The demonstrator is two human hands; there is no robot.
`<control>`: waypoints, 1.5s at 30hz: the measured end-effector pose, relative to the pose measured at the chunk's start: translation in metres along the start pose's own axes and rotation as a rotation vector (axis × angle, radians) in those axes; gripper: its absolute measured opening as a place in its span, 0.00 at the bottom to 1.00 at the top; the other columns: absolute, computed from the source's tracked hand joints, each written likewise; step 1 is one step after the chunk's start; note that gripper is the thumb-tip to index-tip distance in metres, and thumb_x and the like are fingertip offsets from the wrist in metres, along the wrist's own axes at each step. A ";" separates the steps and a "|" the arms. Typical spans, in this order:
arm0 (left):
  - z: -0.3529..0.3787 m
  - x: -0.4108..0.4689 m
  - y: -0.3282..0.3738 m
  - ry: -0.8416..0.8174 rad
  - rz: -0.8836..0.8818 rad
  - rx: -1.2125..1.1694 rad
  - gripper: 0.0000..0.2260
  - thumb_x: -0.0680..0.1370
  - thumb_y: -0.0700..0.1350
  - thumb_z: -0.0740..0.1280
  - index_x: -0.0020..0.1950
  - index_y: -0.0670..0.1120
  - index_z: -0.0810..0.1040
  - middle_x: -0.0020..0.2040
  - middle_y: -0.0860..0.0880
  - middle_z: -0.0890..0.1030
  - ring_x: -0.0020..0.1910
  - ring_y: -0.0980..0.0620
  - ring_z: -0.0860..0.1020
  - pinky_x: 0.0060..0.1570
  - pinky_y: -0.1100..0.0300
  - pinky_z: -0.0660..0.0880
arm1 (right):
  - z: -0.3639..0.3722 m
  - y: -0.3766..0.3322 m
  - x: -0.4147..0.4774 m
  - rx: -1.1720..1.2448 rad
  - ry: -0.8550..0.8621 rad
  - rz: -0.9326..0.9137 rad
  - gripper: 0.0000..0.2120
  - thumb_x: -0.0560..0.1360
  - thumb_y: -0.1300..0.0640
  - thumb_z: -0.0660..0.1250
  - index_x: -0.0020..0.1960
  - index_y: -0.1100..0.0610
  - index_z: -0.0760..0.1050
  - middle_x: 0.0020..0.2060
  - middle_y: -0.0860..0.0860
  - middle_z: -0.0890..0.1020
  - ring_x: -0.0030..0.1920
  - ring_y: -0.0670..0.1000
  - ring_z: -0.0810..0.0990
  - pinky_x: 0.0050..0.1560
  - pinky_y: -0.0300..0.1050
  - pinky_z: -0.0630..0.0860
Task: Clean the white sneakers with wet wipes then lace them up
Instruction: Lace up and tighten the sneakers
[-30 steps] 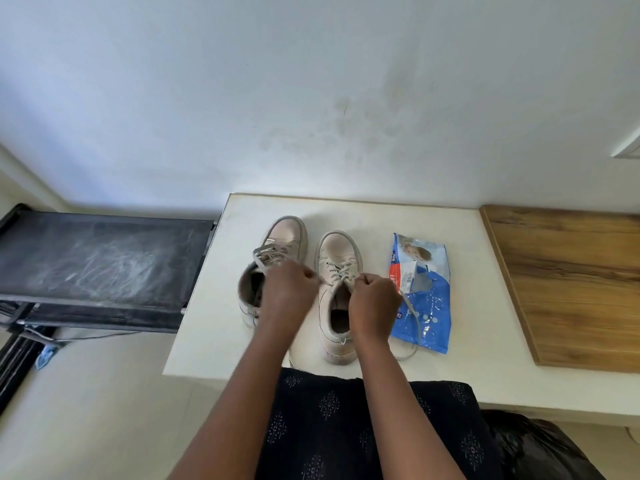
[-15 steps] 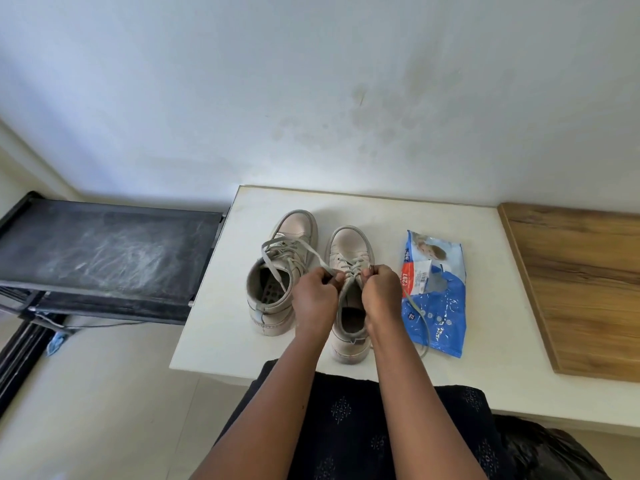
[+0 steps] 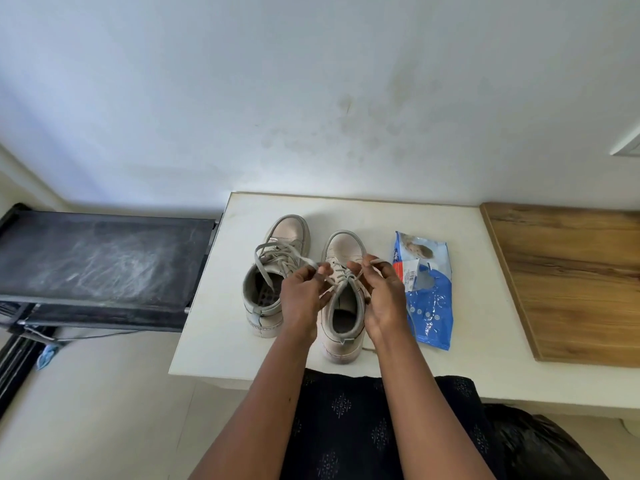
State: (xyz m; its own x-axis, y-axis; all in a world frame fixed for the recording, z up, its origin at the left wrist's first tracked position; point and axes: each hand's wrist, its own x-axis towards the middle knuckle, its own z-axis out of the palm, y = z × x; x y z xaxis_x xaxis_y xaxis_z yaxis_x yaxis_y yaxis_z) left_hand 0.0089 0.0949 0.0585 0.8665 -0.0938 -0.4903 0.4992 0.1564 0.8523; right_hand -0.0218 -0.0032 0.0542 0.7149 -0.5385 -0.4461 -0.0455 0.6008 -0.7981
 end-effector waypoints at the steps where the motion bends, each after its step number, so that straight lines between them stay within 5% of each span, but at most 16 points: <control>1: 0.001 -0.003 0.003 0.003 0.041 0.026 0.07 0.79 0.39 0.64 0.43 0.45 0.80 0.40 0.50 0.82 0.39 0.54 0.79 0.38 0.65 0.78 | 0.000 -0.003 -0.001 0.042 -0.011 -0.008 0.06 0.76 0.67 0.63 0.47 0.59 0.76 0.33 0.52 0.84 0.36 0.48 0.82 0.40 0.43 0.79; 6: 0.008 -0.014 0.025 0.032 0.204 0.096 0.11 0.77 0.38 0.66 0.37 0.50 0.80 0.36 0.51 0.84 0.44 0.50 0.82 0.55 0.52 0.77 | 0.001 -0.020 -0.009 0.011 -0.022 -0.154 0.12 0.75 0.70 0.63 0.56 0.58 0.76 0.34 0.49 0.84 0.38 0.45 0.82 0.47 0.38 0.79; 12: 0.017 -0.030 0.067 0.030 0.335 0.132 0.09 0.77 0.38 0.66 0.39 0.49 0.80 0.36 0.51 0.83 0.40 0.53 0.82 0.56 0.52 0.77 | 0.014 -0.055 -0.028 -0.100 -0.042 -0.305 0.14 0.75 0.67 0.64 0.61 0.64 0.75 0.41 0.53 0.83 0.42 0.49 0.82 0.51 0.41 0.79; 16: 0.025 -0.047 0.095 0.019 0.401 0.140 0.09 0.77 0.39 0.66 0.39 0.49 0.79 0.34 0.53 0.82 0.37 0.56 0.81 0.55 0.55 0.77 | 0.030 -0.093 -0.043 -0.217 -0.029 -0.452 0.12 0.74 0.64 0.68 0.57 0.65 0.78 0.42 0.57 0.83 0.42 0.54 0.84 0.46 0.44 0.80; 20: 0.035 -0.058 0.124 -0.023 0.452 0.182 0.09 0.77 0.39 0.67 0.39 0.51 0.80 0.35 0.54 0.82 0.36 0.55 0.81 0.55 0.54 0.77 | 0.051 -0.130 -0.055 -0.607 -0.051 -0.711 0.05 0.72 0.62 0.70 0.45 0.63 0.82 0.34 0.54 0.84 0.36 0.53 0.84 0.45 0.55 0.80; 27: 0.051 -0.078 0.157 -0.094 0.482 0.213 0.06 0.76 0.43 0.69 0.40 0.49 0.82 0.35 0.51 0.82 0.33 0.56 0.79 0.52 0.54 0.78 | 0.081 -0.185 -0.077 -0.837 -0.128 -0.834 0.08 0.71 0.59 0.71 0.42 0.64 0.83 0.34 0.59 0.83 0.37 0.61 0.82 0.42 0.58 0.80; 30: 0.052 -0.085 0.165 -0.134 0.491 0.166 0.04 0.76 0.42 0.69 0.42 0.49 0.83 0.38 0.50 0.83 0.34 0.55 0.79 0.51 0.55 0.78 | 0.088 -0.200 -0.081 -0.980 -0.119 -0.823 0.07 0.69 0.57 0.74 0.41 0.62 0.83 0.33 0.58 0.83 0.35 0.57 0.81 0.42 0.56 0.80; 36: 0.054 -0.096 0.185 -0.206 0.550 0.097 0.07 0.76 0.39 0.68 0.42 0.51 0.82 0.39 0.48 0.82 0.38 0.51 0.77 0.48 0.57 0.77 | 0.095 -0.219 -0.087 -0.875 -0.133 -0.680 0.04 0.73 0.65 0.69 0.40 0.66 0.80 0.32 0.59 0.81 0.31 0.55 0.80 0.42 0.52 0.82; 45: 0.054 -0.103 0.188 -0.200 0.556 0.115 0.05 0.75 0.41 0.69 0.49 0.48 0.82 0.38 0.48 0.82 0.36 0.53 0.79 0.43 0.57 0.77 | 0.092 -0.223 -0.095 -0.792 -0.184 -0.674 0.05 0.71 0.64 0.72 0.37 0.60 0.78 0.31 0.58 0.81 0.28 0.51 0.79 0.32 0.41 0.78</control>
State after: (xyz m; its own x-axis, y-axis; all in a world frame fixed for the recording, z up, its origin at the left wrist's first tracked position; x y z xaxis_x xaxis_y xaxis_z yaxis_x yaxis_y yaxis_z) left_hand 0.0131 0.0806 0.2797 0.9745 -0.2135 0.0688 -0.0418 0.1289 0.9908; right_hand -0.0153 -0.0315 0.3119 0.8537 -0.4796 0.2028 0.0049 -0.3820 -0.9241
